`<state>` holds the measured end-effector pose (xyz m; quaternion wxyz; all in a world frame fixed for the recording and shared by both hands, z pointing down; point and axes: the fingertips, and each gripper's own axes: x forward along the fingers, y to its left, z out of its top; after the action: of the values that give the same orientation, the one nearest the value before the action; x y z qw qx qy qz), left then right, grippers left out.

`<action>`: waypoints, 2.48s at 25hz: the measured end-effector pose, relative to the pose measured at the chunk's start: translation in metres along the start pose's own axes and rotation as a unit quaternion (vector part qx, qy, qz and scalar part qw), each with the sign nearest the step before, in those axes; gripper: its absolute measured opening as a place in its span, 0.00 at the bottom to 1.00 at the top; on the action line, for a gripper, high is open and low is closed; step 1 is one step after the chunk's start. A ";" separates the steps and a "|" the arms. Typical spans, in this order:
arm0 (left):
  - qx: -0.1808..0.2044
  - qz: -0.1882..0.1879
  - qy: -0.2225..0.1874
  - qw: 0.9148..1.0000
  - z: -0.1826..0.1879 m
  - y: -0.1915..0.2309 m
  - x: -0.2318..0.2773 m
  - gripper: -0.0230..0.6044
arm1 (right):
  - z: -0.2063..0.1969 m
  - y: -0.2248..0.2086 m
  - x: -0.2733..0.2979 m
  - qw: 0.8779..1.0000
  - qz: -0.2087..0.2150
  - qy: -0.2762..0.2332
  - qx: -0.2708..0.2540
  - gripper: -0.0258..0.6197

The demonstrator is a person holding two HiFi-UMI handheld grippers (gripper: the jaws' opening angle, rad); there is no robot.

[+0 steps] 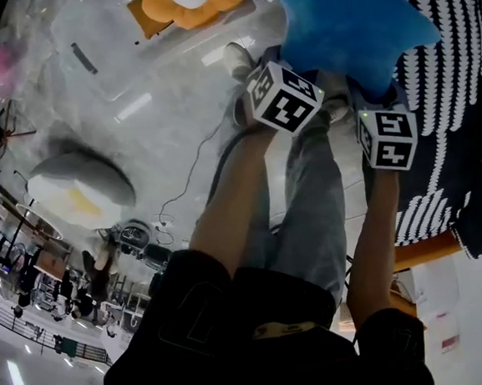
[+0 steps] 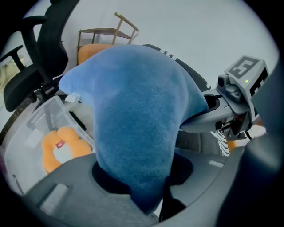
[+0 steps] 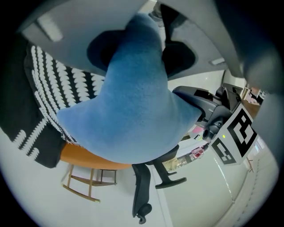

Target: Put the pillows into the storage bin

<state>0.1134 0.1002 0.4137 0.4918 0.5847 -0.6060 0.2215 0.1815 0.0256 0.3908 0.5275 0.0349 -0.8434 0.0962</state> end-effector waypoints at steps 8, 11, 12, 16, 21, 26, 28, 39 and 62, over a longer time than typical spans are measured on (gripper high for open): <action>-0.083 0.053 -0.029 0.995 -0.051 0.106 -0.061 0.31 | 0.076 0.097 0.054 0.995 0.052 0.007 -0.088 0.37; -0.114 0.068 -0.037 0.991 -0.082 0.140 -0.082 0.31 | 0.094 0.140 0.075 0.990 0.070 0.012 -0.120 0.37; -0.120 0.071 -0.038 0.990 -0.089 0.152 -0.088 0.31 | 0.101 0.153 0.082 0.989 0.074 0.012 -0.126 0.37; -0.145 0.092 -0.045 0.984 -0.107 0.199 -0.111 0.32 | 0.135 0.192 0.109 0.984 0.096 0.011 -0.150 0.38; -0.169 0.110 -0.051 0.978 -0.121 0.239 -0.140 0.33 | 0.170 0.230 0.126 0.978 0.115 0.008 -0.176 0.38; -0.183 0.153 -0.061 0.969 -0.127 0.273 -0.157 0.43 | 0.194 0.247 0.140 0.977 0.146 -0.009 -0.155 0.50; -0.188 0.158 -0.054 0.968 -0.132 0.283 -0.156 0.48 | 0.203 0.245 0.147 0.978 0.150 -0.010 -0.143 0.57; -0.312 0.053 0.057 0.947 -0.194 0.248 -0.108 0.35 | 0.206 0.232 0.148 0.983 0.147 -0.025 -0.107 0.57; -0.278 0.159 -0.148 0.936 -0.073 0.296 -0.269 0.16 | 0.271 0.235 0.055 0.984 0.096 -0.079 -0.131 0.05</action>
<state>-0.1812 0.3583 0.3046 0.4982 0.3468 -0.7941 0.0306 -0.1203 0.2039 0.2957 0.4480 -0.1083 -0.8869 0.0324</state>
